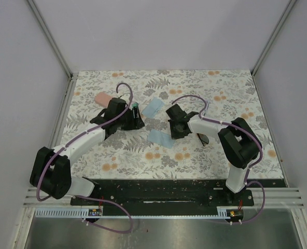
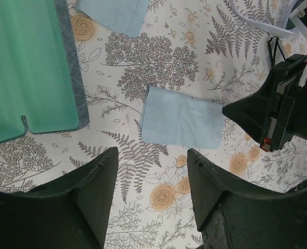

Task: Organize the sunglasses

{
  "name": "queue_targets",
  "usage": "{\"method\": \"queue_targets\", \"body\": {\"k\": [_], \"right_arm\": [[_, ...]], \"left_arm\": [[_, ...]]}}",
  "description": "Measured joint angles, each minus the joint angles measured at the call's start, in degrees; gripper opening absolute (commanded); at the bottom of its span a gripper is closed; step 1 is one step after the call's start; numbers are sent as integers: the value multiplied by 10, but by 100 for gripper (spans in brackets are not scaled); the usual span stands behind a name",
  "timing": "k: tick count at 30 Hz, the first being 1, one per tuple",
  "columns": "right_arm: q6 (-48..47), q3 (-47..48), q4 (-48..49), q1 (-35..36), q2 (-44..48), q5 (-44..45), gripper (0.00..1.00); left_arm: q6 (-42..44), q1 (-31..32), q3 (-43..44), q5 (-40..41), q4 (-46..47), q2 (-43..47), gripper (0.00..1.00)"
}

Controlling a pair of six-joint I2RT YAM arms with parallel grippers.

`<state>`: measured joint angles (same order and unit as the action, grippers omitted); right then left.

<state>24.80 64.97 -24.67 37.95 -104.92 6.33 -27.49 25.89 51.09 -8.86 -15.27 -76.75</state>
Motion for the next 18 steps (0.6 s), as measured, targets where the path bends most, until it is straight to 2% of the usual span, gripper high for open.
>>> {"method": "queue_targets", "body": {"k": [9, 18], "right_arm": [[1, -5, 2, 7, 4, 18, 0], [3, -18, -1, 7, 15, 20, 0]], "left_arm": [[27, 32, 72, -3, 4, -113, 52], [49, 77, 171, 31, -14, -252, 48]]}}
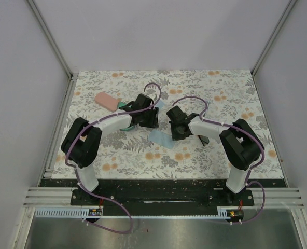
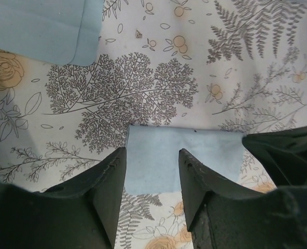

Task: Organize the sunglasses

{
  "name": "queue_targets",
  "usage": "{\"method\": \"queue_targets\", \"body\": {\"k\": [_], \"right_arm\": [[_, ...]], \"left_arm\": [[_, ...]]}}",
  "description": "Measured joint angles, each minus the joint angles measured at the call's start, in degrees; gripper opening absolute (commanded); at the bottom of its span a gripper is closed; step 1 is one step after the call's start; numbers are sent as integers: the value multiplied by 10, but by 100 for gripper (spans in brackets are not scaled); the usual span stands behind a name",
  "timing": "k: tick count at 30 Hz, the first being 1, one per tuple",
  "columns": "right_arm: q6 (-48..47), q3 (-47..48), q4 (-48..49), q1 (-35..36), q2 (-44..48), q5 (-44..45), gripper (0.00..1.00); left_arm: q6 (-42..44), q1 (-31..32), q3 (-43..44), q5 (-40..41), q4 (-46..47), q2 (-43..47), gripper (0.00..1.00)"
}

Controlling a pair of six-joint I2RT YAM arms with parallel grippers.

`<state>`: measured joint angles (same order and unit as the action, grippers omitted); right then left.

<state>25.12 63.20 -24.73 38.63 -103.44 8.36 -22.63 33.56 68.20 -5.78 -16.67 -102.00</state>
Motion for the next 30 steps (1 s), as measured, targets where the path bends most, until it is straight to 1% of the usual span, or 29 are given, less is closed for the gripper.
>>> {"method": "queue_targets", "body": {"k": [5, 7, 14, 17, 27, 28, 30], "right_arm": [[0, 0, 0, 0, 0, 0, 0], [0, 0, 0, 0, 0, 0, 0], [0, 0, 0, 0, 0, -1, 0], [0, 0, 0, 0, 0, -5, 0], [0, 0, 0, 0, 0, -5, 0], [0, 0, 0, 0, 0, -5, 0], [0, 0, 0, 0, 0, -5, 0]], "left_arm": [[2, 3, 24, 12, -9, -52, 47], [1, 3, 28, 19, -9, -64, 44], [-2, 3, 28, 20, -2, -85, 42], [-4, 3, 28, 16, 7, -87, 39], [-17, 3, 23, 4, 23, -91, 16], [-18, 3, 21, 4, 26, -91, 13], [-19, 3, 19, 4, 29, -91, 4]]}}
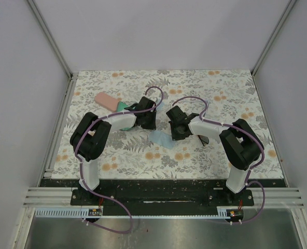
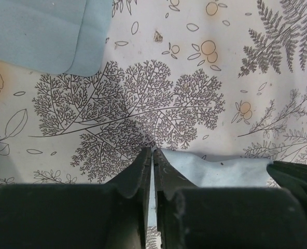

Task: Organize the sunglasses

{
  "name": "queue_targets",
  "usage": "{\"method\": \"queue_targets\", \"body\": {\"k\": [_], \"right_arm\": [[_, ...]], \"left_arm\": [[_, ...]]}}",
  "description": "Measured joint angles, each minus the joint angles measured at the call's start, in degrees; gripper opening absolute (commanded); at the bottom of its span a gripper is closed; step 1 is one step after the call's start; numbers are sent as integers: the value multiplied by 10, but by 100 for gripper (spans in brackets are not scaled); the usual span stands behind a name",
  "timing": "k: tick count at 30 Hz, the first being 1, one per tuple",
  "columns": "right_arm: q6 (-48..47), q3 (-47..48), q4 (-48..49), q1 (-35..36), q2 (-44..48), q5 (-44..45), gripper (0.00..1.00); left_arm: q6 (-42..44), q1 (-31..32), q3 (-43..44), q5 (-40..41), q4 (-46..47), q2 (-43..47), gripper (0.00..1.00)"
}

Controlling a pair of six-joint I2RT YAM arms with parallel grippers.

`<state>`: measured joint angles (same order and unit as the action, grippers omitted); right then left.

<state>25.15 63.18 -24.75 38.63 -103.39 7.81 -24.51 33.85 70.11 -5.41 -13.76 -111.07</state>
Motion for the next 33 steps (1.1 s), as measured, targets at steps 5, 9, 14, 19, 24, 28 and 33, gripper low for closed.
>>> {"method": "queue_targets", "body": {"k": [5, 9, 14, 19, 24, 28, 33], "right_arm": [[0, 0, 0, 0, 0, -1, 0], [0, 0, -1, 0, 0, -4, 0], [-1, 0, -7, 0, 2, -5, 0], [-4, 3, -28, 0, 5, -12, 0], [-8, 13, -43, 0, 16, -16, 0], [-9, 25, -47, 0, 25, -26, 0], [-9, 30, -49, 0, 28, -30, 0]], "left_arm": [[-4, 0, -1, -1, 1, 0, 0], [-5, 0, -1, 0, 1, 0, 0], [-5, 0, -1, 1, -3, 2, 0], [-5, 0, -17, 5, -11, 28, 0], [-5, 0, -33, 8, -16, 66, 0], [-5, 0, -36, 9, -16, 90, 2], [2, 0, -37, 12, -20, 94, 50]]}}
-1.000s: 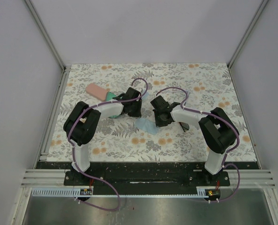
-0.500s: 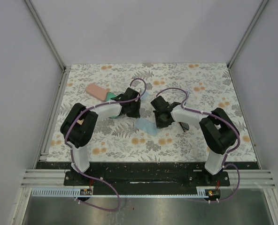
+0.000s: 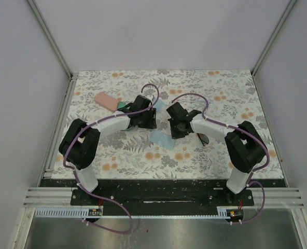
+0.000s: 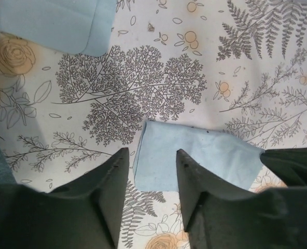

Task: Organize the sunglasses

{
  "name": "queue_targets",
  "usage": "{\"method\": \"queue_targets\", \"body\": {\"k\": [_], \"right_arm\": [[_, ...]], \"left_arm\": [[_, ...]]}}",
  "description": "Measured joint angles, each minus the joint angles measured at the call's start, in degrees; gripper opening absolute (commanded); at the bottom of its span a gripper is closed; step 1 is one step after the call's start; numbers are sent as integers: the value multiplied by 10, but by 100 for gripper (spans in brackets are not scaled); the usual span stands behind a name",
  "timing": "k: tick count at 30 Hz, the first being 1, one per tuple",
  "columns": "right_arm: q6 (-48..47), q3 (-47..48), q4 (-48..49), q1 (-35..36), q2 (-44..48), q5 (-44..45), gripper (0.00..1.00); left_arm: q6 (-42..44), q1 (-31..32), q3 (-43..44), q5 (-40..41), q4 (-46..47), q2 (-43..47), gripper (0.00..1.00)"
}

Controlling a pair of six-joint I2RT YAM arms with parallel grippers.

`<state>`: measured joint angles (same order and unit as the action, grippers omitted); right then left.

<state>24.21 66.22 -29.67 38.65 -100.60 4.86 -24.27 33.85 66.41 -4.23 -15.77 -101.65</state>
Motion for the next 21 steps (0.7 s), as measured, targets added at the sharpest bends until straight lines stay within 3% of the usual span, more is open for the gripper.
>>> {"method": "queue_targets", "body": {"k": [6, 14, 21], "right_arm": [[1, 0, -2, 0, 0, 0, 0], [2, 0, -2, 0, 0, -1, 0], [3, -3, -2, 0, 0, -1, 0]], "left_arm": [[6, 0, 8, 1, -6, -47, 50], [9, -1, 23, -16, 9, -77, 31], [4, 0, 24, -43, 17, -82, 29]]}}
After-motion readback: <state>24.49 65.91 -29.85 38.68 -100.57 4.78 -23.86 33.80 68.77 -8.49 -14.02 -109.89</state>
